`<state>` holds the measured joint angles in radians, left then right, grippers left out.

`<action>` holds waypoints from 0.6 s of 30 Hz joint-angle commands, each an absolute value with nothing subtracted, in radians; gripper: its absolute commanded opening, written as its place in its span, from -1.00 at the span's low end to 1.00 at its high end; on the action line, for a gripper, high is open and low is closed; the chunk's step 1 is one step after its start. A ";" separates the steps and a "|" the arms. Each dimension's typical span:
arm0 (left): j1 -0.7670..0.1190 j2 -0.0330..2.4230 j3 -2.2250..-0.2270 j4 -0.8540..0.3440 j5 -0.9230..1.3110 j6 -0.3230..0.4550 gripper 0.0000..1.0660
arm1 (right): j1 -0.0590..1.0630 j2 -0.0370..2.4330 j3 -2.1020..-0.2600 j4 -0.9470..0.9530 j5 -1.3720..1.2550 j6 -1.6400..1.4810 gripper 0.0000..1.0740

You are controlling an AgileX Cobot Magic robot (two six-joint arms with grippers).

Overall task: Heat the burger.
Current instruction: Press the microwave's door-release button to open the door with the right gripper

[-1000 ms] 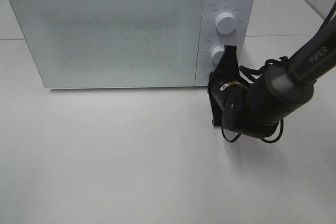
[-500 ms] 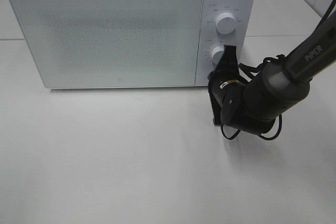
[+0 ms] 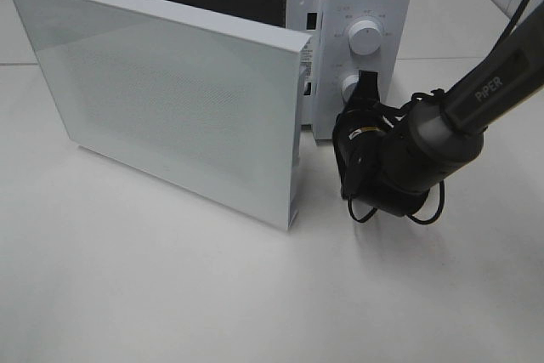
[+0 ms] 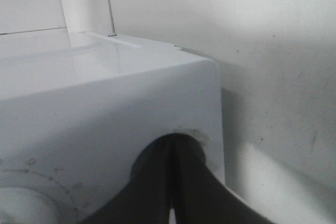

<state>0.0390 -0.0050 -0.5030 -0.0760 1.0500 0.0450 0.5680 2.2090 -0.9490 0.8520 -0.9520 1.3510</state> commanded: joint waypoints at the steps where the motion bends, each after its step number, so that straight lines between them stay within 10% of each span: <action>1: 0.041 -0.024 -0.500 -0.073 1.037 0.041 0.87 | 0.527 2.227 -1.030 0.764 -1.099 1.342 -1.00; 18: 0.041 -0.024 -0.500 -0.073 1.037 0.041 0.87 | 0.530 2.183 -0.970 0.764 -1.059 1.338 -1.00</action>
<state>0.0390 -0.0050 -0.5030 -0.0760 1.0500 0.0450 0.5690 2.1950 -0.9340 0.8340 -0.9460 1.3430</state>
